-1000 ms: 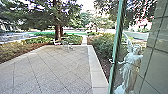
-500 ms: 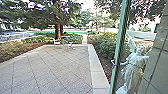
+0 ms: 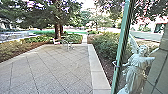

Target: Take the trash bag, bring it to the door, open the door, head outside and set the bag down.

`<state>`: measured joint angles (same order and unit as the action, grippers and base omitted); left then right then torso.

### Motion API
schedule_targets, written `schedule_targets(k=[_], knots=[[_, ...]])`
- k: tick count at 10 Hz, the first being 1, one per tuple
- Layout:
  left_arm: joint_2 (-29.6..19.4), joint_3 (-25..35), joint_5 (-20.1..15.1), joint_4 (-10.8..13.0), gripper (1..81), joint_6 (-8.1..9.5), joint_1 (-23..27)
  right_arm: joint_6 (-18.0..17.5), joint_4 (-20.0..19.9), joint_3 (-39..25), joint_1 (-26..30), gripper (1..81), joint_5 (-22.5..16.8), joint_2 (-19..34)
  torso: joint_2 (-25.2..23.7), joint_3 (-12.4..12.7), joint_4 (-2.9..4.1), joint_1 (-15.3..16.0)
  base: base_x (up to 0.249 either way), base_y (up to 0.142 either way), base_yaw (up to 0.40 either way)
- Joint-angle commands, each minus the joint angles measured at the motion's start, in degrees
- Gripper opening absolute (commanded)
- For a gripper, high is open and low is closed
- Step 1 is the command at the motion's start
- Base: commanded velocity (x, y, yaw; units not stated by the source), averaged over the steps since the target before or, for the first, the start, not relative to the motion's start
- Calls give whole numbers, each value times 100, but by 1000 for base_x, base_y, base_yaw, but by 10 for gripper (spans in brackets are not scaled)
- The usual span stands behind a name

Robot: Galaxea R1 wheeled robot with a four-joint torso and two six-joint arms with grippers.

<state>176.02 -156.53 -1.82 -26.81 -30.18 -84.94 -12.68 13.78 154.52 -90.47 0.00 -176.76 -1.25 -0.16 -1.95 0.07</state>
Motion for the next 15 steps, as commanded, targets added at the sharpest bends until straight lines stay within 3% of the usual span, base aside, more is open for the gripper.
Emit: schedule_targets(k=[1,15], knots=[[13,26,-381,18,10,-49,342,81,81,-98,243,811,-325,-124,0,0,0,0,110,0,0],[4,26,-381,18,10,-40,342,81,81,-98,261,811,-325,-125,0,0,0,4,110,0,0]])
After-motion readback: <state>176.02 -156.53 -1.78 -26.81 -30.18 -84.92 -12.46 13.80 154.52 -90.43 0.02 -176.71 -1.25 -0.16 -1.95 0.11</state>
